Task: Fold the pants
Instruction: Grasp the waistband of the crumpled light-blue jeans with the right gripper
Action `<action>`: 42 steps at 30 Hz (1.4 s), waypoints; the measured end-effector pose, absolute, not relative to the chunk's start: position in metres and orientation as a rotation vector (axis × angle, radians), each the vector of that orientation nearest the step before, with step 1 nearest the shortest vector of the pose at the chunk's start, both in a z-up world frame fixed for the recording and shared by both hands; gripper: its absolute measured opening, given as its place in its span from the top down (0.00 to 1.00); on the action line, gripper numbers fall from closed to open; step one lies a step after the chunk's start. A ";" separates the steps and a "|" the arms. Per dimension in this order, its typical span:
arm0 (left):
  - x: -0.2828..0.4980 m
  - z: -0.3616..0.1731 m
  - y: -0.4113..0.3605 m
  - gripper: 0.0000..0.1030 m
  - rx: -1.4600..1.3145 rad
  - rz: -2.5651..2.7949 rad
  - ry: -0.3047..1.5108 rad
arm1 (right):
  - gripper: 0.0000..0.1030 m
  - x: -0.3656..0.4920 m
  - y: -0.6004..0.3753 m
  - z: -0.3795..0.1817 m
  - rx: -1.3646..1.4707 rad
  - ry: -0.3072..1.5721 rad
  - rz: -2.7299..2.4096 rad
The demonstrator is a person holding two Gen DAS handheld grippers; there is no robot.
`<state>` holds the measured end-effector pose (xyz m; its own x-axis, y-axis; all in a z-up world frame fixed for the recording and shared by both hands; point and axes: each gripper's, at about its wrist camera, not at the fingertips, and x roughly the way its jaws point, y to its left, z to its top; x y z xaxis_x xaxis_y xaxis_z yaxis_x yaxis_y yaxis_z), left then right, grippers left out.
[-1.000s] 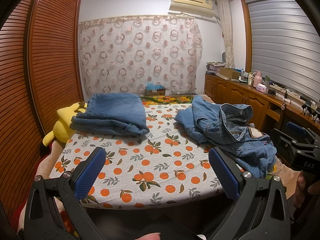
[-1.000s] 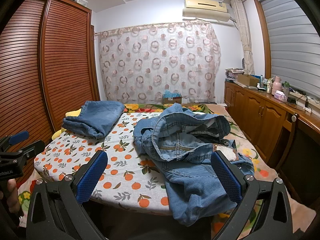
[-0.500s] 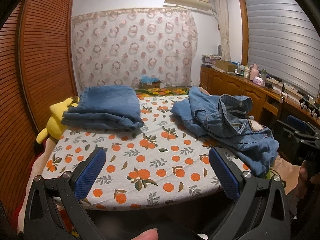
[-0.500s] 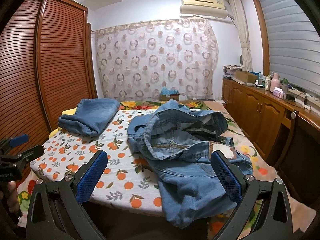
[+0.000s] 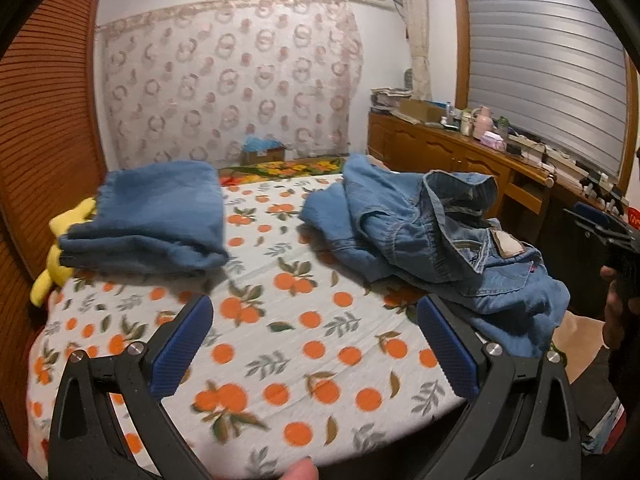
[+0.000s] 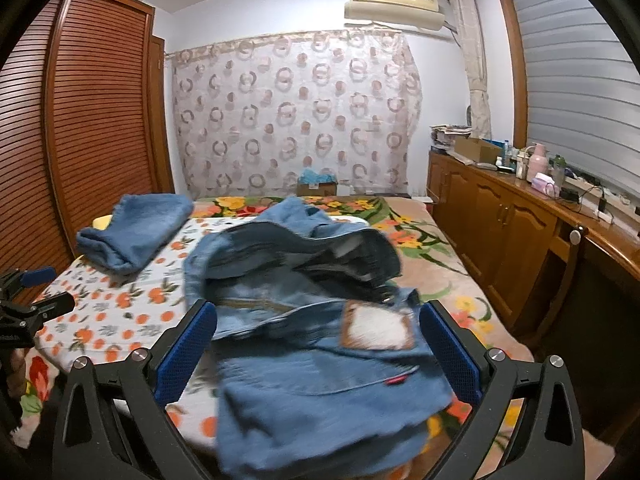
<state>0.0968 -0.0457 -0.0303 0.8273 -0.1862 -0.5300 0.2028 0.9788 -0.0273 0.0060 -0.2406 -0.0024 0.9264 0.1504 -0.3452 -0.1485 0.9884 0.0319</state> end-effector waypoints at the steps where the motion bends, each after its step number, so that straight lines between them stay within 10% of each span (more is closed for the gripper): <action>1: 0.102 -0.032 -0.049 0.01 0.029 -0.218 0.566 | 0.02 0.012 -0.246 -0.002 0.006 0.359 0.153; 21: 0.185 -0.042 -0.116 0.09 0.078 -0.346 0.644 | 0.30 0.126 -0.286 0.011 -0.018 0.534 0.266; 27: 0.194 -0.041 -0.119 0.09 0.084 -0.339 0.643 | 0.54 0.175 -0.296 0.024 -0.042 0.598 0.314; 31: 0.197 -0.035 -0.109 0.09 0.071 -0.331 0.629 | 0.89 0.186 -0.306 0.032 -0.033 0.612 0.356; 42: 0.187 -0.021 -0.061 0.09 0.000 -0.274 0.580 | 0.93 0.164 -0.268 0.106 -0.064 0.485 0.528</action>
<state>0.1873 -0.0605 -0.0208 0.8010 -0.2555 -0.5413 0.2554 0.9638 -0.0770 0.1635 -0.2676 0.1060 0.7541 0.4688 -0.4600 -0.4983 0.8646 0.0642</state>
